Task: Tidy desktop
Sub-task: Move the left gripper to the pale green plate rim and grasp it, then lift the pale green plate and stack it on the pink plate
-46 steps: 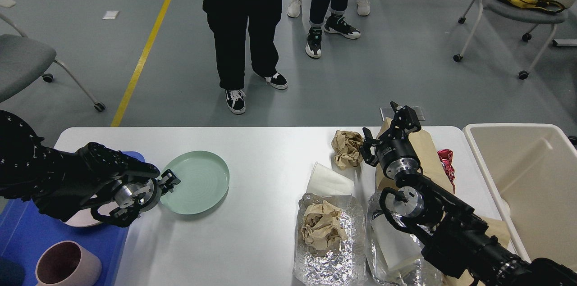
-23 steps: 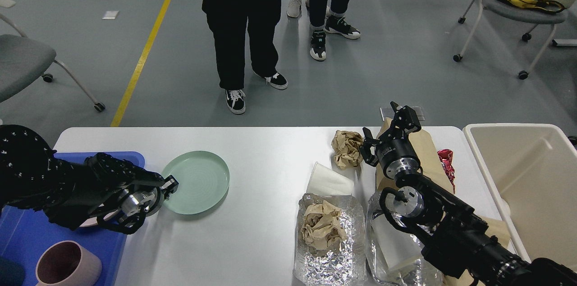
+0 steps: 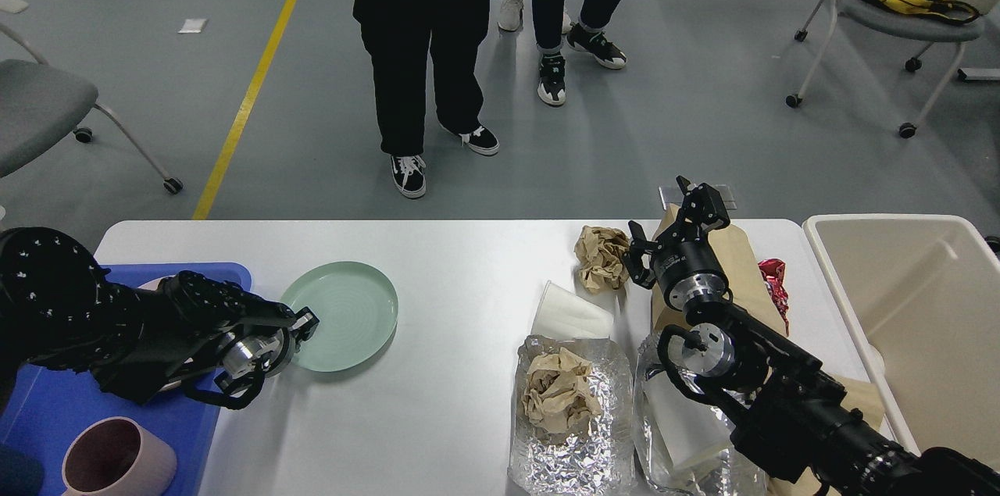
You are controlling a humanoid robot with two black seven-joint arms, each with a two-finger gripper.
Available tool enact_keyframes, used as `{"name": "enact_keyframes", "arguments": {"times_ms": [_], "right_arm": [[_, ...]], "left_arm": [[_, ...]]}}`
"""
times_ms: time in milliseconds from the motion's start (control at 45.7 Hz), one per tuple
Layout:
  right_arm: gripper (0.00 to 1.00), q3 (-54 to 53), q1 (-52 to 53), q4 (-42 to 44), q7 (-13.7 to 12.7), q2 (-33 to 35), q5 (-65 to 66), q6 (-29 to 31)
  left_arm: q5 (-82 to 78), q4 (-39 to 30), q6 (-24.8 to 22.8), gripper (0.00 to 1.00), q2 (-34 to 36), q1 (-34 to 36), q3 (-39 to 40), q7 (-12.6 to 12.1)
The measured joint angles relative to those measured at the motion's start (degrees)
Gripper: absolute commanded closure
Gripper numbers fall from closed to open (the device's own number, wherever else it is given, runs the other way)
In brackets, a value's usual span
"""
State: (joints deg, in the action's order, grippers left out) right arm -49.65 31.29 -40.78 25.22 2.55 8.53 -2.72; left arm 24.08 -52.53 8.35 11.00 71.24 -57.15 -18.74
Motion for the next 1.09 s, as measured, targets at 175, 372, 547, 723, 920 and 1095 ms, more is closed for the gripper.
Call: {"name": "enact_keyframes", "arguments": {"times_ms": [175, 372, 547, 723, 920, 1095], "right_arm": [[0.00, 0.00, 0.00, 0.00, 0.00, 0.00, 0.00, 0.00], [0.00, 0.00, 0.00, 0.00, 0.00, 0.00, 0.00, 0.00], [0.00, 0.00, 0.00, 0.00, 0.00, 0.00, 0.00, 0.00], [0.00, 0.00, 0.00, 0.00, 0.00, 0.00, 0.00, 0.00], [0.00, 0.00, 0.00, 0.00, 0.00, 0.00, 0.00, 0.00], [0.00, 0.00, 0.00, 0.00, 0.00, 0.00, 0.00, 0.00]], "left_arm": [[-0.16, 0.06, 0.00, 0.78, -0.04, -0.13, -0.01, -0.16], [-0.35, 0.08, 0.07, 0.86, -0.14, -0.13, -0.06, -0.41], [-0.44, 0.12, 0.08, 1.00, -0.35, -0.26, -0.06, -0.58], [-0.51, 0.20, 0.24, 1.00, -0.31, -0.26, -0.06, -0.62], [-0.64, 0.10, 2.95, 1.00, -0.26, 0.02, -0.07, -0.76], [-0.99, -0.22, 2.32, 1.00, 0.64, 1.54, -0.17, -0.99]]}}
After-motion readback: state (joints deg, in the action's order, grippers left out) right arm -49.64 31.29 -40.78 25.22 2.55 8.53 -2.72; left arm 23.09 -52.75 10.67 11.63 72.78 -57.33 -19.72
